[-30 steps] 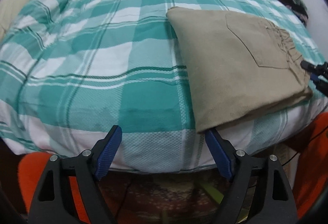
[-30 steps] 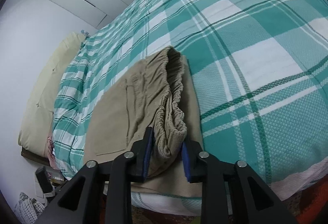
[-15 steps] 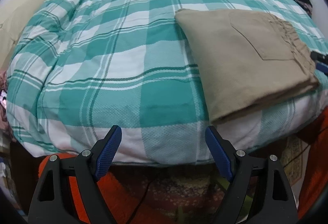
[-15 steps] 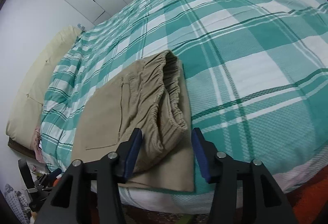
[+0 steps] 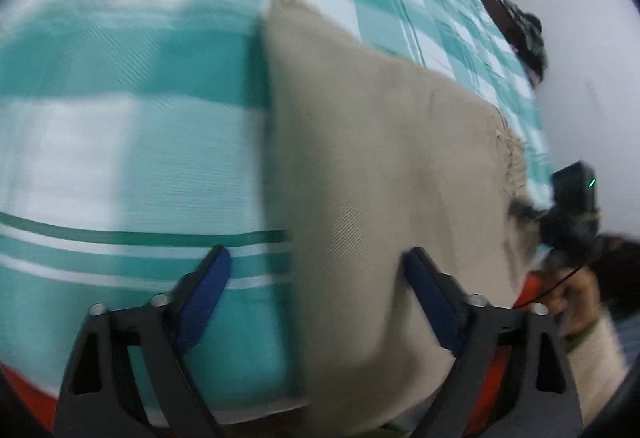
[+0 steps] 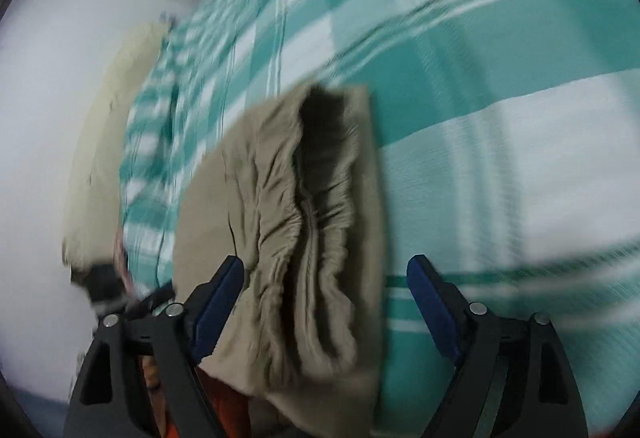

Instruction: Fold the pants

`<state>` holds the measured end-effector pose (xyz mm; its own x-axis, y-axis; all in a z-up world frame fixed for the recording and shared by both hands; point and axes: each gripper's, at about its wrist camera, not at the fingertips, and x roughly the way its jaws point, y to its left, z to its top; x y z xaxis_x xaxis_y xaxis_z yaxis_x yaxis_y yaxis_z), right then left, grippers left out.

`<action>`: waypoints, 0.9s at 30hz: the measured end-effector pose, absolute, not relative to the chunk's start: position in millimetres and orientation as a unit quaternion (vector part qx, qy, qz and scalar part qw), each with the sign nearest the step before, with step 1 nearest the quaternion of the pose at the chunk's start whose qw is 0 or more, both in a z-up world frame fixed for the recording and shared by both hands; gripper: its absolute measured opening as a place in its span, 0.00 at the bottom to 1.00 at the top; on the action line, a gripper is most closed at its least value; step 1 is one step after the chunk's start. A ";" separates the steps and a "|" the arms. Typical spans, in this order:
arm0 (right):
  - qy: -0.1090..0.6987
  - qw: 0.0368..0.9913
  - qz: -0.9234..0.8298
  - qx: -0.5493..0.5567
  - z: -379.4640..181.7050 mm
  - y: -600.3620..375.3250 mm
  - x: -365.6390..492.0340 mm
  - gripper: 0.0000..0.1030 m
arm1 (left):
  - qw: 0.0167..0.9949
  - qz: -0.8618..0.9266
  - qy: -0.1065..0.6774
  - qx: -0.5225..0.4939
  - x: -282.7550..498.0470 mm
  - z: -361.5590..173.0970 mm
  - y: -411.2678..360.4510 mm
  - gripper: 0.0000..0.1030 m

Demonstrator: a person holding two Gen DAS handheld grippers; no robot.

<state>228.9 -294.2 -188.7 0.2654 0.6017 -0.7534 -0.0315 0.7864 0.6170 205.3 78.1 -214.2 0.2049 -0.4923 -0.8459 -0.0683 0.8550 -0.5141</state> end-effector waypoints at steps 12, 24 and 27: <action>0.483 0.807 0.305 0.149 -73.8 -217.2 269.7 0.37 | 0.854 -0.131 0.486 -0.135 277.5 -71.3 80.0 0.20; 0.392 0.909 0.138 -0.024 -17.4 -227.3 320.3 1.00 | 0.924 0.088 0.362 0.089 257.2 -60.2 55.6 0.96; 0.369 0.918 0.129 -0.058 -13.4 -227.0 280.1 1.00 | 0.916 0.085 0.387 0.062 217.7 -68.1 46.7 0.96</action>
